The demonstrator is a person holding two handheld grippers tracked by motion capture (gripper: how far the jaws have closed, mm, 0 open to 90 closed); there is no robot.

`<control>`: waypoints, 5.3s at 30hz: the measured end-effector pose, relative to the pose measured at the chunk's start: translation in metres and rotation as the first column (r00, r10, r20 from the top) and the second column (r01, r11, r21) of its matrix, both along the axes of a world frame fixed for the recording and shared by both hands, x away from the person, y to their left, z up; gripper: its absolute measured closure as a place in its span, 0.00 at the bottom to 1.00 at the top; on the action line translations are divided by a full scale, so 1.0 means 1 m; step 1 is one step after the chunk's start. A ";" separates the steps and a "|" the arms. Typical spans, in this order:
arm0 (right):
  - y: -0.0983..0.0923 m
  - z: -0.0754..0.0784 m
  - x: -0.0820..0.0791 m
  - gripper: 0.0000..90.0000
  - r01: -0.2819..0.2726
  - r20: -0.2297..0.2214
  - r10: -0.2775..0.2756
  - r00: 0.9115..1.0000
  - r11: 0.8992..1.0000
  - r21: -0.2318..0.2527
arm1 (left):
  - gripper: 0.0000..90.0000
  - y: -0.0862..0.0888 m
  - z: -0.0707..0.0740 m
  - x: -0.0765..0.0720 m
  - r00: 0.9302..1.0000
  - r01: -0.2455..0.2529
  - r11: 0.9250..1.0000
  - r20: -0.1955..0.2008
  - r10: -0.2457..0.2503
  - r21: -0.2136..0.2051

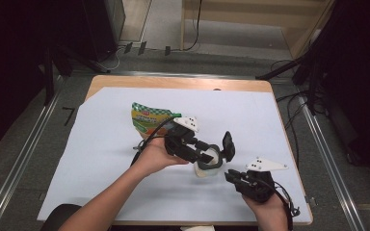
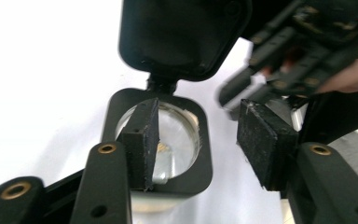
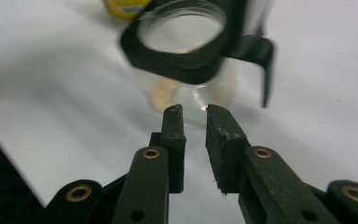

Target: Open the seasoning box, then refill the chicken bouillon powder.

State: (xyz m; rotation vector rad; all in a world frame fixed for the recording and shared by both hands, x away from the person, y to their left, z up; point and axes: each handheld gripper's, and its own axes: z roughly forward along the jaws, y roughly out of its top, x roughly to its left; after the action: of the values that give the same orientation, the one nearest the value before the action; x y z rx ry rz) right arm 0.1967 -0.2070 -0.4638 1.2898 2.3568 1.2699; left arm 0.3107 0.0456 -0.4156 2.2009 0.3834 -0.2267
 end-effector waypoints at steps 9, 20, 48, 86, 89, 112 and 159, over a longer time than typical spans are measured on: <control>0.034 0.009 -0.013 0.72 -0.137 0.042 0.135 0.990 0.990 0.036 | 0.53 0.028 0.012 0.001 0.999 -0.054 0.998 -0.001 0.054 -0.019; 0.075 0.010 -0.006 0.63 -0.208 0.048 0.207 0.977 0.978 0.024 | 0.53 0.065 0.017 0.003 0.994 -0.107 0.994 -0.013 0.107 -0.007; 0.142 0.001 0.032 0.59 -0.296 0.054 0.296 0.954 0.955 -0.006 | 0.50 0.129 0.021 0.007 0.975 -0.221 0.975 0.017 0.221 -0.009; 0.156 -0.014 0.021 0.59 -0.382 0.052 0.384 0.922 0.923 -0.047 | 0.48 0.197 0.006 0.029 0.921 -0.389 0.921 0.028 0.389 0.018; 0.158 -0.017 0.022 0.59 -0.384 0.046 0.386 0.921 0.922 -0.048 | 0.49 0.191 0.005 0.035 0.925 -0.379 0.925 0.015 0.379 0.019; 0.163 -0.030 0.026 0.58 -0.379 0.041 0.380 0.924 0.925 -0.022 | 1.00 0.156 0.003 0.036 0.934 -0.353 0.935 0.056 0.353 -0.011; 0.168 -0.032 0.035 0.84 -0.219 0.246 0.207 0.947 0.976 0.021 | 1.00 0.146 0.086 -0.036 0.976 -0.201 0.974 -0.111 0.189 -0.101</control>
State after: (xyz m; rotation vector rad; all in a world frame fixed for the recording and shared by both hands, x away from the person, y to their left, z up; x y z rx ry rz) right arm 0.2321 -0.0388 -0.4956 0.8492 2.3486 1.4607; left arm 0.2751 0.1912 -0.3293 2.0308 0.6250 -0.2460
